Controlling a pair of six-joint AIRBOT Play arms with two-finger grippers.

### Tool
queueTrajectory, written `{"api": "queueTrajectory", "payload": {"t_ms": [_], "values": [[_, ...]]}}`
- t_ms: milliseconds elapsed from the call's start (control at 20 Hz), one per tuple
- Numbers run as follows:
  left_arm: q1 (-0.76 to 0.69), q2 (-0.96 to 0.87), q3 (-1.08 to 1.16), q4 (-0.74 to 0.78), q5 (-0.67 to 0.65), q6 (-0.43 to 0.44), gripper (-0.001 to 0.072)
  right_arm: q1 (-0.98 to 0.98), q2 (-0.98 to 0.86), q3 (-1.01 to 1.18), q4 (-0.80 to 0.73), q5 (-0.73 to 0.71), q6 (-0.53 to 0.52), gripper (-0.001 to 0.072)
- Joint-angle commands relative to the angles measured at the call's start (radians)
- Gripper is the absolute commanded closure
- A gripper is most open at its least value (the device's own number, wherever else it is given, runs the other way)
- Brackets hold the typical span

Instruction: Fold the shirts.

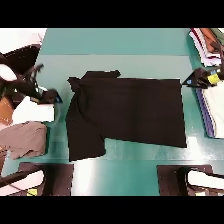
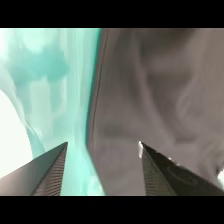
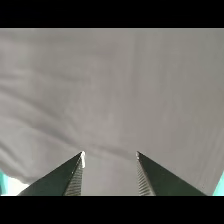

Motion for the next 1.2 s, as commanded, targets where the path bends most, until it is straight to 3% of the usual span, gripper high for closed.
{"api": "queueTrajectory", "payload": {"t_ms": [0,250,550,700,800,850,1000,1150], "values": [[0.005,0.097,-0.261,-0.013,0.063,0.02,0.0169,-0.022,0.164,-0.217,0.011,-0.045,-0.031,0.0328],[0.004,0.097,-0.346,-0.129,0.18,0.095,0.0169,-0.022,0.263,-0.326,0.011,-0.068,-0.035,0.0328],[-0.001,0.045,-0.345,-0.138,0.224,0.09,0.0169,-0.021,0.278,-0.333,0.012,-0.066,-0.035,0.0328],[-0.08,-0.003,-0.345,-0.14,0.241,0.089,0.0183,-0.021,0.278,-0.333,0.012,-0.063,-0.035,0.0328],[-0.132,-0.006,-0.342,-0.14,0.251,0.087,0.0613,-0.026,0.278,-0.333,0.006,-0.044,-0.035,0.0328],[-0.136,-0.006,-0.334,-0.142,0.238,0.081,0.068,-0.039,0.278,-0.333,0.006,-0.027,-0.035,0.0328],[-0.132,0.045,-0.301,-0.106,0.164,0.061,0.068,-0.139,0.309,-0.415,-0.007,0.002,-0.035,0.0328],[-0.132,0.15,-0.284,-0.098,0.156,0.061,0.068,-0.277,0.364,-0.618,-0.154,-0.002,-0.034,0.0322]]}}
